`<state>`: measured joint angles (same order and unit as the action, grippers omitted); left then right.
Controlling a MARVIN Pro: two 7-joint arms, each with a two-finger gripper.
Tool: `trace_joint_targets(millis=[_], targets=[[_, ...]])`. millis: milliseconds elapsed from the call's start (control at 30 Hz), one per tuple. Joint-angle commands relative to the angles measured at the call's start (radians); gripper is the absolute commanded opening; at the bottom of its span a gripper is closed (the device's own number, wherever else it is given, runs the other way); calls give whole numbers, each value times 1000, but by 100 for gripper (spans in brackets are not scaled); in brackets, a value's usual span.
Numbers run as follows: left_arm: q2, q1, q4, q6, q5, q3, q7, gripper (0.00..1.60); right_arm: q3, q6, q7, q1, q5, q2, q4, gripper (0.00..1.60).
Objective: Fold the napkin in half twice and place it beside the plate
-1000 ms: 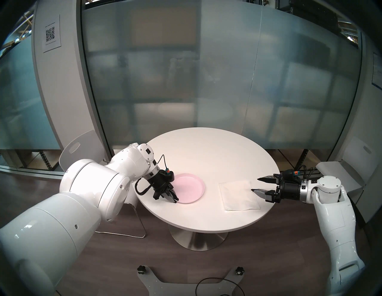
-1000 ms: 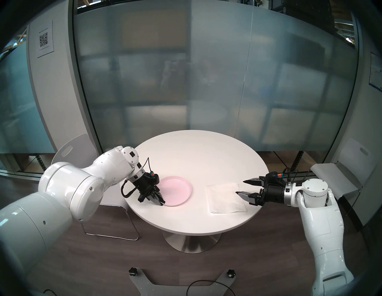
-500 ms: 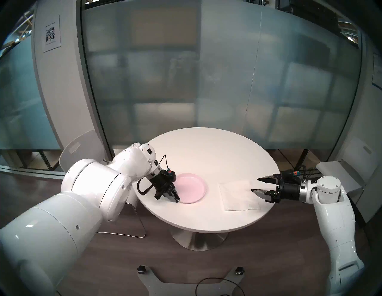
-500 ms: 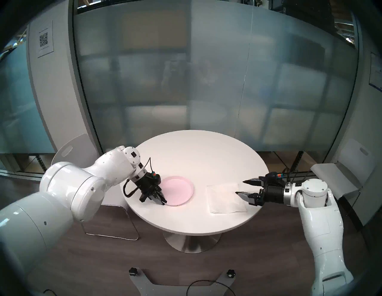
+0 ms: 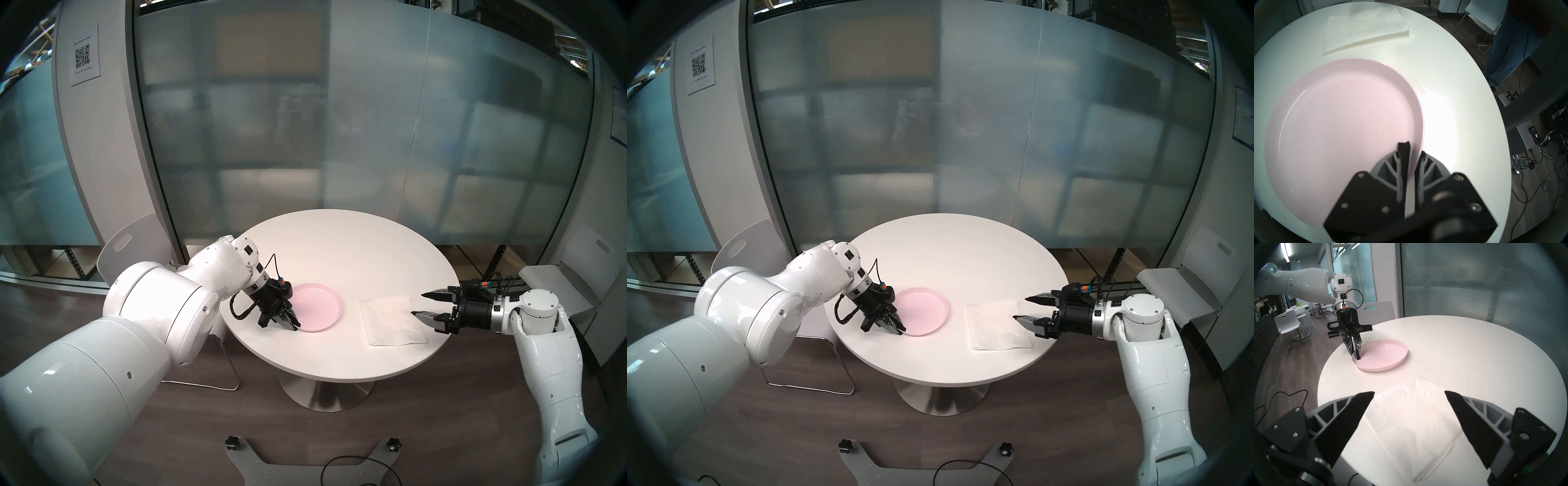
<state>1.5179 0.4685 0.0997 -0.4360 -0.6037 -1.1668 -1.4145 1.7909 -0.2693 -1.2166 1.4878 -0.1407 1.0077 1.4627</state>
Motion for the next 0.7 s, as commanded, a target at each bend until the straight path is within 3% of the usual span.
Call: trace_joint_targets(millis=[0,667], targets=[[60,59,0,-15,4,7,-69,0,7,1,0,-11,-4,-3,10,160],[53,68,2,-68,21,25,-27,0,6,6,-8,-13,4,0,10,160]])
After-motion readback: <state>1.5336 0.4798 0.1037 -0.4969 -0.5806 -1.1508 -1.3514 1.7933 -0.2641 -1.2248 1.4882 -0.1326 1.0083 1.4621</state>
